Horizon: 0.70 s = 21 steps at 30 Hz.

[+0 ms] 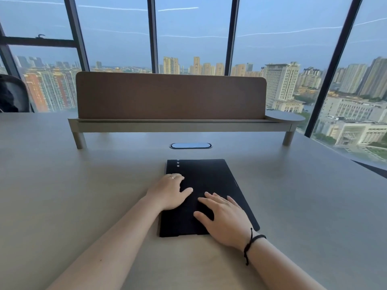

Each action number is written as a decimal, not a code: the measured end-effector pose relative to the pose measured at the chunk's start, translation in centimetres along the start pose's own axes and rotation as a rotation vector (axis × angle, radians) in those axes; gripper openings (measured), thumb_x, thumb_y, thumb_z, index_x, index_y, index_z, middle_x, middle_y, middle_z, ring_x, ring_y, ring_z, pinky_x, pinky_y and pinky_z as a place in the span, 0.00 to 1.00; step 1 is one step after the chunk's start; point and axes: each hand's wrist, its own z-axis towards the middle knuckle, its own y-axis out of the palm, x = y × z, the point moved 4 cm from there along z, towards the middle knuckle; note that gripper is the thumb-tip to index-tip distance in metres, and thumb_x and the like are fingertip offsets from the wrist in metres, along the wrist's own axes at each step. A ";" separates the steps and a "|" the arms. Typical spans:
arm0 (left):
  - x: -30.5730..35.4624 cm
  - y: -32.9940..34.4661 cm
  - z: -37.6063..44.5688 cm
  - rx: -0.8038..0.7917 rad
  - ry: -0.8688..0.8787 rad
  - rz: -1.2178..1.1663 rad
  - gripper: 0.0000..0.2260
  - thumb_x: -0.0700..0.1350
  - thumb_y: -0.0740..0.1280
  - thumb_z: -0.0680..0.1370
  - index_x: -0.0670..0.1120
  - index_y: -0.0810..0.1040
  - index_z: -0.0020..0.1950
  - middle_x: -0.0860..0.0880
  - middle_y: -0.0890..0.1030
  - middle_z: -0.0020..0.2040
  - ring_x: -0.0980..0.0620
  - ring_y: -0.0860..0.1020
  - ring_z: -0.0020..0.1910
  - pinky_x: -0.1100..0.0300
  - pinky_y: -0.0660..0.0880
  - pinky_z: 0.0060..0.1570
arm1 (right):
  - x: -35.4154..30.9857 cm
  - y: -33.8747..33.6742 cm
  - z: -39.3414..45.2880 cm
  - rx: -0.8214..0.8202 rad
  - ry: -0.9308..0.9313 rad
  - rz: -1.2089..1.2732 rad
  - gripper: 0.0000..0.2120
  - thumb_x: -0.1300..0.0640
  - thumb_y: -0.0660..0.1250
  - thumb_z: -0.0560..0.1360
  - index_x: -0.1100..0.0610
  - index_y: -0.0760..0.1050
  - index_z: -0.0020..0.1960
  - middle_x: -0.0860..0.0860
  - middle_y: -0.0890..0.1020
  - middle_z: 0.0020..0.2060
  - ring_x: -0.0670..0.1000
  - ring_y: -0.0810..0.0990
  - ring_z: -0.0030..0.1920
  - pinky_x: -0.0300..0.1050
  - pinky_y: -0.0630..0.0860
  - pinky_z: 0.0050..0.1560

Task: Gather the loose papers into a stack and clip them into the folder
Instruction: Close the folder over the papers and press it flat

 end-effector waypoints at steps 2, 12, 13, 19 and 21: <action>0.2 0.6 0.6 0.028 -0.024 0.015 0.34 0.66 0.56 0.79 0.47 0.63 0.79 0.51 0.62 0.81 0.51 0.61 0.78 0.51 0.62 0.75 | 0.1 0.0 0.1 0.013 0.009 -0.010 0.30 0.31 0.51 0.79 0.40 0.62 0.77 0.41 0.61 0.80 0.43 0.55 0.80 0.50 0.47 0.81; 0.5 0.7 1.6 0.032 -0.039 -0.034 0.26 0.55 0.58 0.82 0.42 0.68 0.75 0.48 0.67 0.77 0.49 0.67 0.74 0.53 0.66 0.70 | -0.5 -0.9 0.4 0.033 0.062 -0.061 0.35 0.27 0.51 0.75 0.44 0.66 0.75 0.40 0.66 0.77 0.45 0.60 0.79 0.56 0.54 0.79; 0.4 0.9 1.3 0.035 -0.031 -0.075 0.25 0.54 0.58 0.82 0.42 0.68 0.76 0.48 0.66 0.77 0.50 0.67 0.74 0.55 0.66 0.70 | -0.4 -1.0 0.3 0.033 0.073 -0.063 0.35 0.27 0.51 0.75 0.44 0.66 0.75 0.40 0.67 0.77 0.45 0.60 0.79 0.57 0.55 0.79; 4.3 3.3 1.3 0.001 0.015 -0.171 0.33 0.59 0.59 0.80 0.43 0.59 0.81 0.50 0.57 0.82 0.51 0.60 0.79 0.51 0.60 0.76 | 2.1 -2.4 -0.4 0.101 0.192 -0.162 0.29 0.27 0.51 0.74 0.48 0.76 0.58 0.43 0.81 0.58 0.50 0.78 0.63 0.56 0.73 0.61; 6.8 4.0 2.0 -0.014 0.044 -0.166 0.34 0.60 0.59 0.80 0.44 0.58 0.81 0.51 0.56 0.82 0.51 0.53 0.81 0.51 0.56 0.78 | 3.7 -3.2 -0.8 0.122 0.237 -0.200 0.28 0.29 0.52 0.75 0.50 0.75 0.54 0.46 0.81 0.54 0.53 0.79 0.58 0.54 0.74 0.55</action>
